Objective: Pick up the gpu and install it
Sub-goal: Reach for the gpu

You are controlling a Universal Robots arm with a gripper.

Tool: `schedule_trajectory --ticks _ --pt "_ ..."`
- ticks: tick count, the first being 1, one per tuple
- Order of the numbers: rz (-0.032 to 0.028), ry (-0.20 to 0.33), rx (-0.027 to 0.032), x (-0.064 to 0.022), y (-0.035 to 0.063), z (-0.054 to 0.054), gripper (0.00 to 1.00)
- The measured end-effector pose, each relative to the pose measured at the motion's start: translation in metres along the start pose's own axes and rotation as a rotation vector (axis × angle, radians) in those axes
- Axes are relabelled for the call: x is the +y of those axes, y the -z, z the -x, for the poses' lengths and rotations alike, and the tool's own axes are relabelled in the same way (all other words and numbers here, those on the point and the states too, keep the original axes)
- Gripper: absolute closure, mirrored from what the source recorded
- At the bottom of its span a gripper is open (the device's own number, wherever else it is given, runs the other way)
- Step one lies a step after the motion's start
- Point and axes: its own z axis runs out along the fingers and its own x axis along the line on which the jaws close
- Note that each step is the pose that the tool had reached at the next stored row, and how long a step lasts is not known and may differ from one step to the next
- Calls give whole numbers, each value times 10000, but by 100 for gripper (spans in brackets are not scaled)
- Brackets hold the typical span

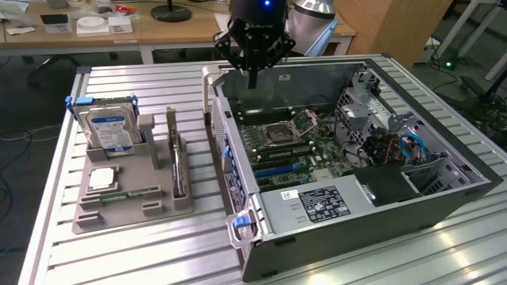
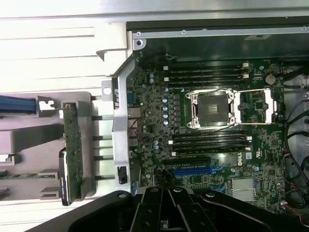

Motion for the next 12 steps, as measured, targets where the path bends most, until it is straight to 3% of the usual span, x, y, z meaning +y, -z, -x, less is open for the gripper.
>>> schedule_trajectory --ticks 12 --pt "-1 0 0 -14 5 -188 89"
